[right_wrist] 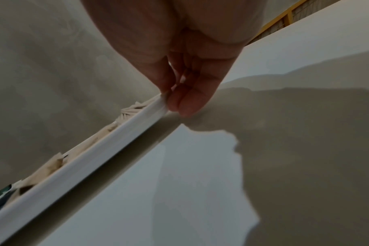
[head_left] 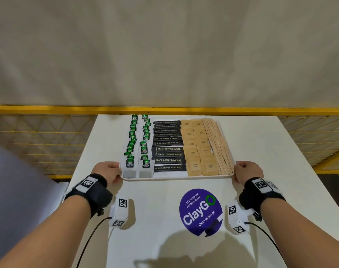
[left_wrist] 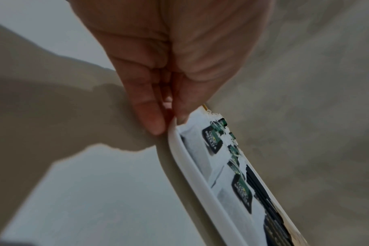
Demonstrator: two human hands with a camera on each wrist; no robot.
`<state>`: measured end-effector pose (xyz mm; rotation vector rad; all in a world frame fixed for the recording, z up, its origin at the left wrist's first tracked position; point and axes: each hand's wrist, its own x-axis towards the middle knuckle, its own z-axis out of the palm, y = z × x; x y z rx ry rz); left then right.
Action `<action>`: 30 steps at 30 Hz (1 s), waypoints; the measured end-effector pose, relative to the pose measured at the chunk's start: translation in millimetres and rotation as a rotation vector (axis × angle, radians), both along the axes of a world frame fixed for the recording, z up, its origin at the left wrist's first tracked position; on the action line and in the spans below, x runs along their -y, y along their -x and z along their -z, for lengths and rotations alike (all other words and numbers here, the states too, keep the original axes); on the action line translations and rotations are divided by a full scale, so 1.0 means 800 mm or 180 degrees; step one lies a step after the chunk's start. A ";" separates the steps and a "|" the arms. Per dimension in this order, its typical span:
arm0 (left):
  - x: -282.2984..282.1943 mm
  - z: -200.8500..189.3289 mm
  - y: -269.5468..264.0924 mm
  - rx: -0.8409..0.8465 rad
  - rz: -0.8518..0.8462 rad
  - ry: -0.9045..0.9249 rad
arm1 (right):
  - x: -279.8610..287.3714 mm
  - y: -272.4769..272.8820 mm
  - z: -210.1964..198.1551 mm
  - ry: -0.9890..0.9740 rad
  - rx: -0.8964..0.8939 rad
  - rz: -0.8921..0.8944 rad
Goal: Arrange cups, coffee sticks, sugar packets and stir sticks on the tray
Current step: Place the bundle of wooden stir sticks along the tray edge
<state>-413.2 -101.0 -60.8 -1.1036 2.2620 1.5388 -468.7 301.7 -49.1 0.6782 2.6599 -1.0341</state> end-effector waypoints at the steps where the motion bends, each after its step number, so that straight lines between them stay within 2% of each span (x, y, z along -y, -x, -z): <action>1: 0.000 -0.001 -0.001 0.0021 0.0005 0.0005 | -0.001 0.000 0.002 -0.0037 0.0017 -0.0038; 8: -0.001 0.004 -0.004 -0.0029 -0.0175 -0.0019 | -0.006 0.001 0.007 -0.0068 0.0066 -0.0127; 18: -0.010 0.003 -0.008 -0.0112 -0.0295 0.0064 | -0.010 0.000 0.015 0.0052 0.0029 0.0028; 23: -0.010 -0.002 -0.017 -0.0110 -0.0304 0.0059 | -0.010 -0.013 0.001 0.0286 0.0109 0.0209; 27: -0.015 -0.009 -0.041 -0.0110 0.0001 0.0280 | -0.010 -0.039 -0.011 0.0708 -0.0165 0.0537; 30: -0.019 -0.016 -0.071 -0.0145 0.0146 0.0284 | 0.004 -0.084 -0.035 0.0907 -0.0512 0.0405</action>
